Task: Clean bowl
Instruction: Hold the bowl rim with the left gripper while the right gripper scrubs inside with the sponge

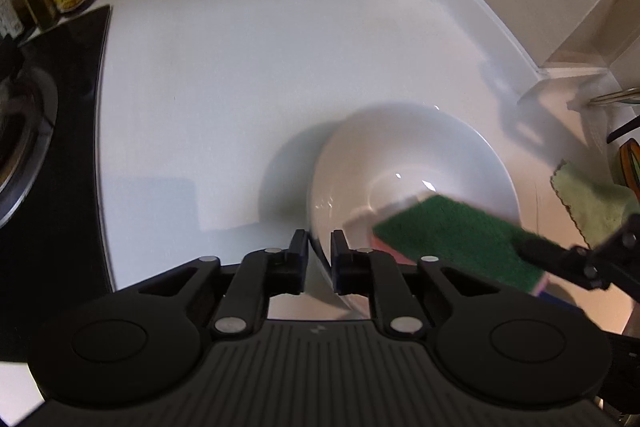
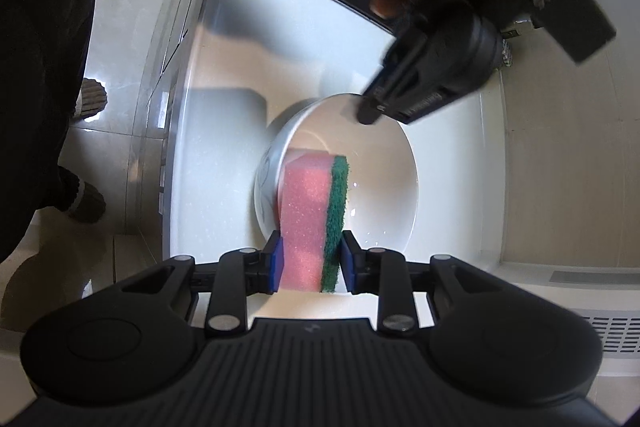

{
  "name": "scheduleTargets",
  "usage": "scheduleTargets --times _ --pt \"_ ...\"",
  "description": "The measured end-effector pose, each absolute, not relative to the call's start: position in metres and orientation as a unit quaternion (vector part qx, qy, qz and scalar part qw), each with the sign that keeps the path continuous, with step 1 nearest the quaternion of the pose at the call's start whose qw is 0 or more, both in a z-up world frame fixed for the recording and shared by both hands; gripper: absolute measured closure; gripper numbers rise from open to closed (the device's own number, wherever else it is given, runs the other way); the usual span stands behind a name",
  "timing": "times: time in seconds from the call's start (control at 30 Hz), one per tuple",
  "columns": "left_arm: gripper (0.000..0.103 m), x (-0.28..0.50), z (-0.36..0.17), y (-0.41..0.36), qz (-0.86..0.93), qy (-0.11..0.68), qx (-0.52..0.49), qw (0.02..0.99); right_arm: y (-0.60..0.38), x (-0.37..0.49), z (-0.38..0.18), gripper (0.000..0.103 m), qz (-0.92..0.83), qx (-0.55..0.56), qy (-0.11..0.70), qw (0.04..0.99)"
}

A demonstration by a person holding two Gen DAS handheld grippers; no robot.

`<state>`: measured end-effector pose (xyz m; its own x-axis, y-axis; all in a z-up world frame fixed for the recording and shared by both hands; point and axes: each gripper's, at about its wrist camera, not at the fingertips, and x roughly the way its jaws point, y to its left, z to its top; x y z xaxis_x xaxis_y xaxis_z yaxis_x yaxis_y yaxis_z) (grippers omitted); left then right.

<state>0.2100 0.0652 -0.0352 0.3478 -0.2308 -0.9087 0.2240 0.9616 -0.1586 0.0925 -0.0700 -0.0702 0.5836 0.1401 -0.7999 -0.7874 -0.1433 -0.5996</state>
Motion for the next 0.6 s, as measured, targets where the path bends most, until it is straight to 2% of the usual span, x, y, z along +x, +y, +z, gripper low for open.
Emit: scheduleTargets --times 0.23,0.43,0.6 --pt "0.095 0.241 -0.034 0.061 -0.155 0.531 0.032 0.832 -0.064 0.086 -0.069 0.078 0.404 -0.659 0.233 0.590" --pt "0.089 0.229 -0.029 0.065 -0.132 0.530 0.010 0.838 -0.071 0.089 -0.069 0.078 0.383 -0.671 0.235 0.589" --pt "0.088 0.205 -0.030 0.068 -0.126 0.535 0.002 0.836 -0.073 0.089 -0.072 0.078 0.374 -0.671 0.238 0.594"
